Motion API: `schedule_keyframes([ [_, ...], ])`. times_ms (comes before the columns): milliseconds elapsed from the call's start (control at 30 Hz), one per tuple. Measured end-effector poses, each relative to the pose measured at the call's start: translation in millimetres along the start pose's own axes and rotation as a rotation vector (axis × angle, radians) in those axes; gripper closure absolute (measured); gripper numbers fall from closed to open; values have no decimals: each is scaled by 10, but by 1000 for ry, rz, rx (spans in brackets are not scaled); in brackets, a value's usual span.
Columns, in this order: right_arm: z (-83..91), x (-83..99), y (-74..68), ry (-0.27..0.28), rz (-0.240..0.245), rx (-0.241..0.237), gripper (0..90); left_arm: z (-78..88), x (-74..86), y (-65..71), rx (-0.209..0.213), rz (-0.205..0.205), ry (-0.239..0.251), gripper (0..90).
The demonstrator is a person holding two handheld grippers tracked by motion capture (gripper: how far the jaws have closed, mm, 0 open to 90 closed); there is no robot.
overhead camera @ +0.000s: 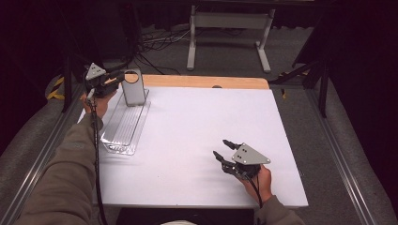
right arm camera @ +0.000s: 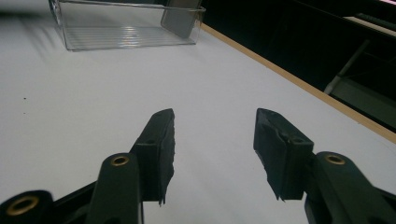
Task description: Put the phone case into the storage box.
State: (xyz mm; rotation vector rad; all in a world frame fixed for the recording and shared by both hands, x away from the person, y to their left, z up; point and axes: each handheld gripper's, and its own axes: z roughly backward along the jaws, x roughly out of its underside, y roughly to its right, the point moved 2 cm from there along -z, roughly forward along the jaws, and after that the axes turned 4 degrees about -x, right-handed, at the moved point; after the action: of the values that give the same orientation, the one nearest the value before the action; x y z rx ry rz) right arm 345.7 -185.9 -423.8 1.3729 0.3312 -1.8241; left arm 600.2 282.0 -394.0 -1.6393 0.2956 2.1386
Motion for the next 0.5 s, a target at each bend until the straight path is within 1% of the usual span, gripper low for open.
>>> schedule_keyframes([
  [100,0,-1,-1,1,3,-1,483,21,-16,4,-2,-1,2,633],
  [133,1,-1,0,0,3,0,482,38,-22,9,0,2,-4,616],
  [200,0,1,-4,2,1,0,482,70,-24,18,2,12,8,585],
  [267,2,2,-21,-3,4,-1,481,100,-24,28,-9,10,9,580],
  [333,7,-5,-37,-1,9,-2,481,131,-27,25,-9,22,12,562],
  [400,14,-13,-43,3,12,-6,481,167,-33,16,-21,27,13,540],
  [500,19,-16,-54,6,15,-16,482,219,-27,-6,-27,44,18,527],
])
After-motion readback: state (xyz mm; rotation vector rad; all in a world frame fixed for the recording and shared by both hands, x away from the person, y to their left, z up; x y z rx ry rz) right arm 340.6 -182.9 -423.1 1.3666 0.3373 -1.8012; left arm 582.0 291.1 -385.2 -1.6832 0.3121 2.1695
